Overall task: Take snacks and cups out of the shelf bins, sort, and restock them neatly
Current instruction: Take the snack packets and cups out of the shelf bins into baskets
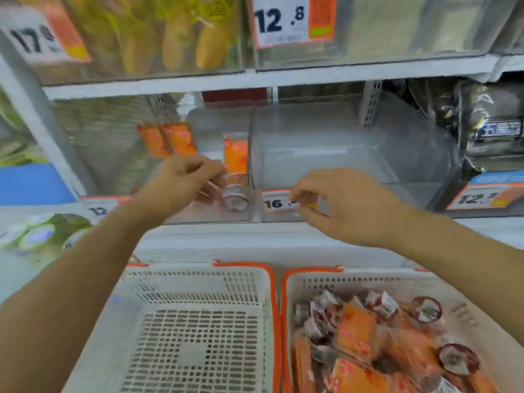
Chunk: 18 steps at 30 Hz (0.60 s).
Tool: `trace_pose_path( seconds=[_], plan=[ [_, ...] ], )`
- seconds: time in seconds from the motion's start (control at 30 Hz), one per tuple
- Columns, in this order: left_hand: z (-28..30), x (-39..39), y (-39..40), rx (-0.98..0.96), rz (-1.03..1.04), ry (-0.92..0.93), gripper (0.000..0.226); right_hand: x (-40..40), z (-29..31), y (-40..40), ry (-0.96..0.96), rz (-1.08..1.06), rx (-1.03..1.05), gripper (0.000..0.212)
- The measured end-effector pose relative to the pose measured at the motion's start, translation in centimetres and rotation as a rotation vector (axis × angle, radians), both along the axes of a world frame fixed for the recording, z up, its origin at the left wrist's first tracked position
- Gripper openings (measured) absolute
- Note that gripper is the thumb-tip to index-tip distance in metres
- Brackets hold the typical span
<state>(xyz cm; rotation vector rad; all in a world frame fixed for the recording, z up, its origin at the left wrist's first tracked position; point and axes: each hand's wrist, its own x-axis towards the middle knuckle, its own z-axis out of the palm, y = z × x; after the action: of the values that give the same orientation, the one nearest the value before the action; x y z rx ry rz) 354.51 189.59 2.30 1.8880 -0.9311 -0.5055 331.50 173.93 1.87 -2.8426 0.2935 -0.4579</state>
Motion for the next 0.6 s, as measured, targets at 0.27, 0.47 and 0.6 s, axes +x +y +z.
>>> trace_pose_path(
  seconds=[0.27, 0.47, 0.6],
  plan=[
    [2.8, 13.7, 2.2, 0.456, 0.161, -0.188, 0.031, 20.7, 5.8, 1.5, 0.247, 0.144, -0.050, 0.027],
    [-0.1, 17.7, 2.4, 0.869, 0.034, -0.221, 0.058, 28.4, 2.2, -2.2, 0.852, -0.056, -0.293, 0.107],
    [-2.2, 19.7, 1.4, 0.893, -0.017, -0.181, 0.076, 30.5, 1.8, -4.5, 0.971, -0.163, -0.296, 0.146]
  ],
)
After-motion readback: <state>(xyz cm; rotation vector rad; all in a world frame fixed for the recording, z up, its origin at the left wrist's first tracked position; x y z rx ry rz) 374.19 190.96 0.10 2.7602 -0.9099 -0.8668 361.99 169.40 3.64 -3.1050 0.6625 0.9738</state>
